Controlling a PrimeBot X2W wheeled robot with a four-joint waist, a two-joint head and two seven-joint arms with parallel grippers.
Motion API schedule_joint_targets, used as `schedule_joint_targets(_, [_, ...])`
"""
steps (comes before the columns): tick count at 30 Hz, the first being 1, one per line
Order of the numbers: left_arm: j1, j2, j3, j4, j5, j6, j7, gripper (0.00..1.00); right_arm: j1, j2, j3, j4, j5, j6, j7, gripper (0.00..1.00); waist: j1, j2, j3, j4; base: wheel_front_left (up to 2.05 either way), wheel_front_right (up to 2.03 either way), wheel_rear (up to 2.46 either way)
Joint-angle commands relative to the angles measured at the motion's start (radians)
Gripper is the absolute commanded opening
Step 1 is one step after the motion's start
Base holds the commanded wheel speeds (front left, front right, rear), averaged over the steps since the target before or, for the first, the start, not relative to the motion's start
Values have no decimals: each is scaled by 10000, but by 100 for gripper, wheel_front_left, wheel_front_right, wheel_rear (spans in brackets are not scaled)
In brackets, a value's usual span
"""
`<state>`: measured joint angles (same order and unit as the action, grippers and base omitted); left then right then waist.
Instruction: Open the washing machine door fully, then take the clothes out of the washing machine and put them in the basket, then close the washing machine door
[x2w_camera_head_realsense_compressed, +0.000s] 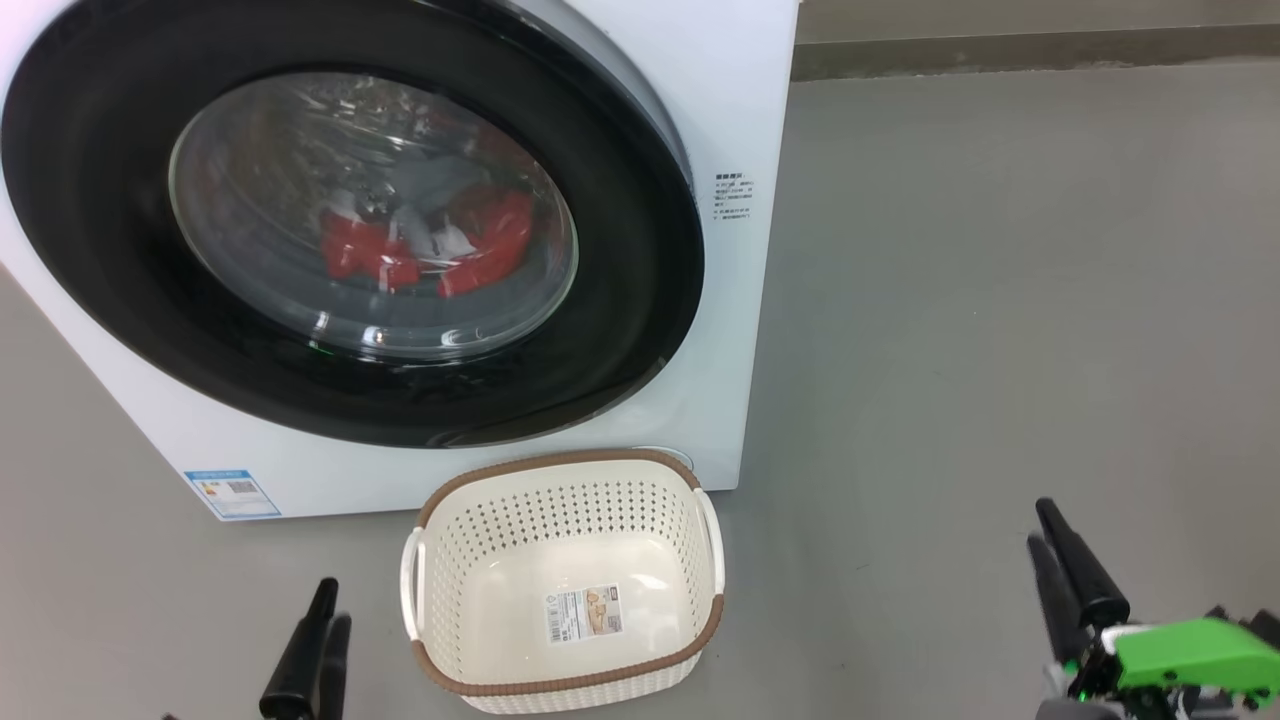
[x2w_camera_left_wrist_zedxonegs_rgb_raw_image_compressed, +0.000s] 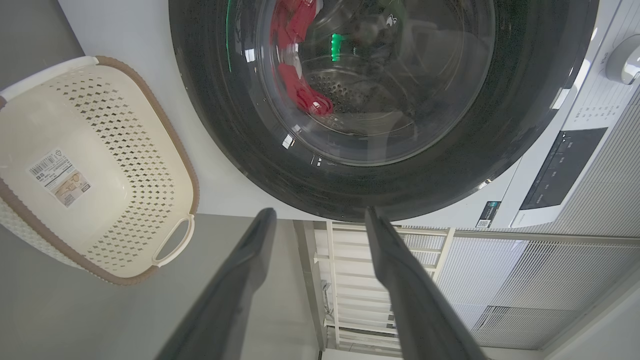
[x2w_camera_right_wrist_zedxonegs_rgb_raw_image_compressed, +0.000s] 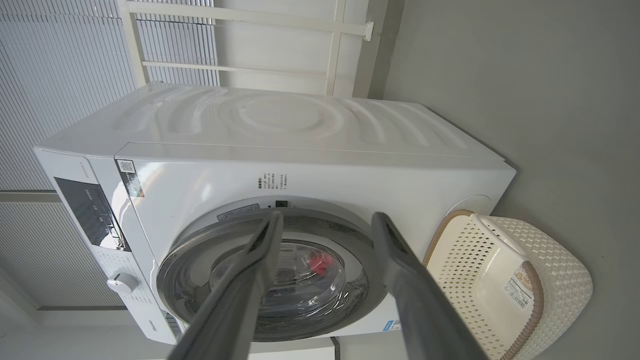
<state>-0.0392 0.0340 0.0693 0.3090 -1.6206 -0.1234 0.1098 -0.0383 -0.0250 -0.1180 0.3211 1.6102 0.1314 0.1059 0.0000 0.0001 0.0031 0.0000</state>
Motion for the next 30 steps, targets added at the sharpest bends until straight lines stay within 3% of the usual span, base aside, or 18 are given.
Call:
schedule_joint_targets(1, [-80,25,13,-151,19,-1,-52,100,-86,-51,10,-145,-1,0,-37,100,1,-1,7,2,0,0,0])
schedule_joint_targets(6, [-22,31,18,-310,148,-4,-201,100,-54,-86,124,-210,-112,0,-175,100,23,-1,-13,16,0,0,0])
schedule_joint_targets(16, [97,42,29,-658,793,-10,-499,100,-11,-208,380,-258,-831,-1,-493,100,1,-1,39,31,0,0,0])
schedule_joint_targets(30, [230,57,99,-1072,2758,-18,-914,100,43,-328,774,-421,-1958,-2,-904,100,0,-1,86,55,0,0,0])
